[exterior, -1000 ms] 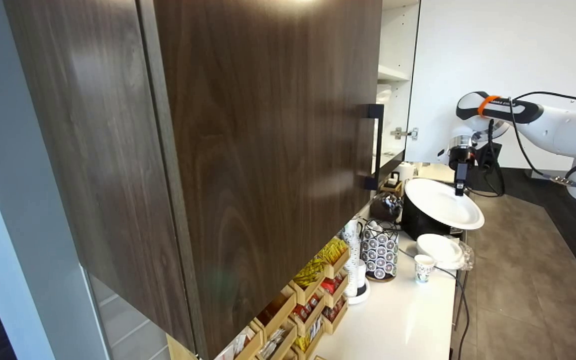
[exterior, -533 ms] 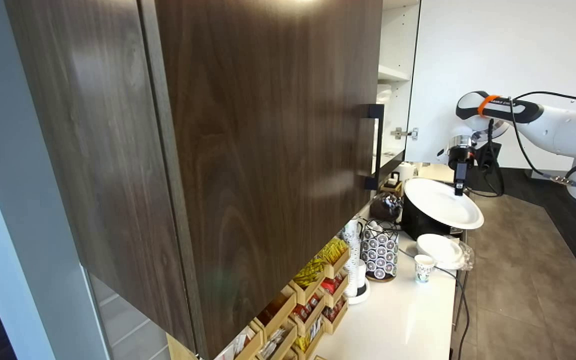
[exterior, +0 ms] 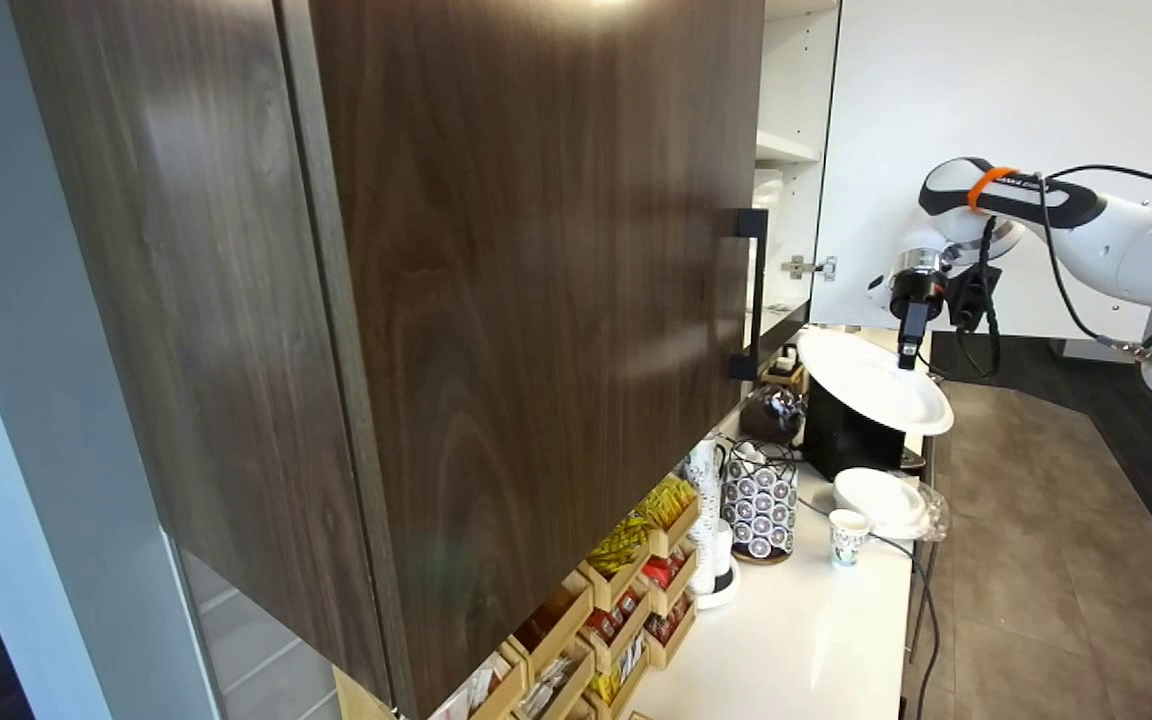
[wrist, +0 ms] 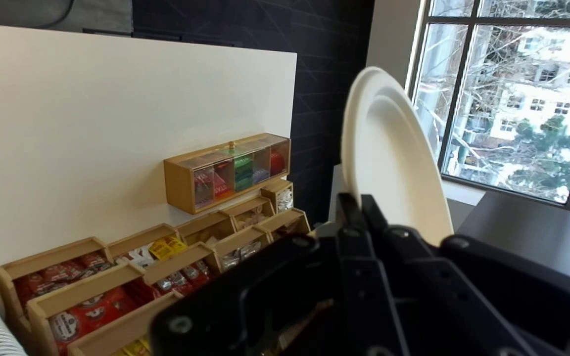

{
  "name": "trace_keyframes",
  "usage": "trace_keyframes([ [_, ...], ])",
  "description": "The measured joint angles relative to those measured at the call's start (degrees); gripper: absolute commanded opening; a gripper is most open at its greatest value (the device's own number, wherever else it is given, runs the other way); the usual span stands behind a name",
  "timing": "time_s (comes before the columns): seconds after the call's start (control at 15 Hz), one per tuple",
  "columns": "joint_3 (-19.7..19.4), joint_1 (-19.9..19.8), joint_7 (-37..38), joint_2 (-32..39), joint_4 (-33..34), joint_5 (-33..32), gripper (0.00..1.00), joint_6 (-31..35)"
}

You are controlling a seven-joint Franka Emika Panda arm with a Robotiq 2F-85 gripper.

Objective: Remove the two coffee cups from the upper cabinet and put them on the counter then place the white plate on the bottom shelf of the upper cabinet

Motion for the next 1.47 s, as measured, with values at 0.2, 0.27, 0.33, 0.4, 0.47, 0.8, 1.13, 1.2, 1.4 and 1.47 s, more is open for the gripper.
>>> trace_keyframes([
  [0.2,2.6,-0.4,6.9,-0.3,2.7,3.8,0.01,0.1],
  [0.27,3.1,-0.4,10.0,-0.1,3.8,5.4,0.01,0.2],
  [0.33,3.4,-0.4,13.0,0.2,5.2,7.1,0.01,0.3],
  [0.4,3.7,-0.5,16.0,0.7,6.7,8.7,0.01,0.4],
  [0.47,3.8,-0.6,18.9,1.4,8.3,10.2,0.01,0.4],
  [0.8,3.8,-0.6,30.4,6.1,17.5,13.4,0.01,1.8],
  [1.13,3.8,-0.4,36.5,10.9,24.1,13.4,0.01,6.8],
  [1.2,3.8,-0.3,37.3,11.7,25.2,13.4,0.01,7.8],
  [1.4,3.3,0.0,38.5,13.3,26.9,13.5,0.01,10.2],
  [1.47,3.3,0.1,38.8,13.6,27.0,13.6,0.01,10.8],
])
